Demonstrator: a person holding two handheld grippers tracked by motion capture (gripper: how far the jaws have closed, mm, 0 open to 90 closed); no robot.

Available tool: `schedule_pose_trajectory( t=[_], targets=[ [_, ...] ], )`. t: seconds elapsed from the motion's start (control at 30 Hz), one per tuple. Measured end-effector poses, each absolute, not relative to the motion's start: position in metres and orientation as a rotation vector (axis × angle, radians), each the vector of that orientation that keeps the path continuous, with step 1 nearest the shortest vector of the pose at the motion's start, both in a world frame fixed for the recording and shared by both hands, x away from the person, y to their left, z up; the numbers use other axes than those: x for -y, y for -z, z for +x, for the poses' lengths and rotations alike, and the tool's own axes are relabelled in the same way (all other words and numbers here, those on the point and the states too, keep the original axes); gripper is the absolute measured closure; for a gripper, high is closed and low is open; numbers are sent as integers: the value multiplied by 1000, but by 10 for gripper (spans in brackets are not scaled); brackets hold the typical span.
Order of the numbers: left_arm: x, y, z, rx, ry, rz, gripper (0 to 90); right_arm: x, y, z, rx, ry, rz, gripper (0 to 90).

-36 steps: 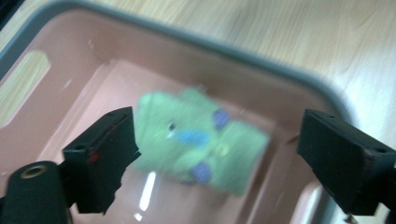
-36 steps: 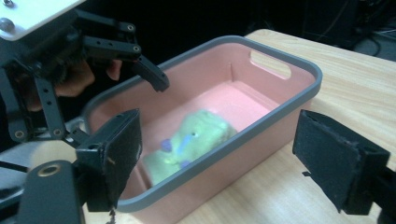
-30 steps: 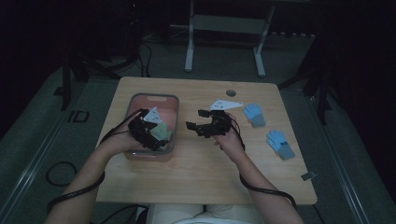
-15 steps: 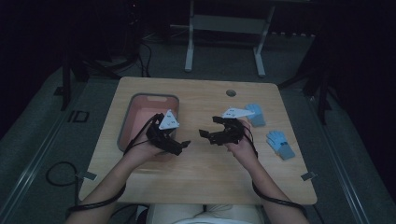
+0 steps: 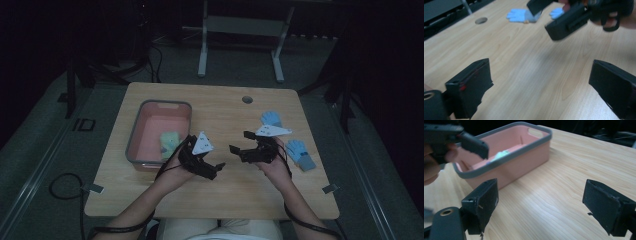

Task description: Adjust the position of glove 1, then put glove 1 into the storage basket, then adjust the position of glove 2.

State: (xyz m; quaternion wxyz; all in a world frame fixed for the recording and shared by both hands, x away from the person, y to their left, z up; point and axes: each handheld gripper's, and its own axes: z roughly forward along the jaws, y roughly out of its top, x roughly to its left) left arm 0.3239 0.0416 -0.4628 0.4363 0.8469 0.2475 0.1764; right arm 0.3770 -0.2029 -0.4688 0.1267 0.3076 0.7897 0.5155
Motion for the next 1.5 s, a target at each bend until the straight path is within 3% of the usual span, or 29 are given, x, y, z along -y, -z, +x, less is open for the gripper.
schedule_pose_trajectory(
  t=[0.3, 0.73, 1.17, 1.5],
  targets=[
    [-25, 488, 317, -621, -415, 2092, 14, 226, 475, 367, -2257, -1463, 890, 196],
    [-9, 538, 291, -447, -442, 2162, 15, 259, 491, 353, -2219, -1426, 943, 254],
    [-15, 543, 291, -485, -460, 2140, 15, 298, 485, 355, -2108, -1422, 1021, 296],
    [-16, 543, 289, -491, -454, 2119, 15, 326, 472, 378, -2041, -1352, 1058, 417]
  ],
)
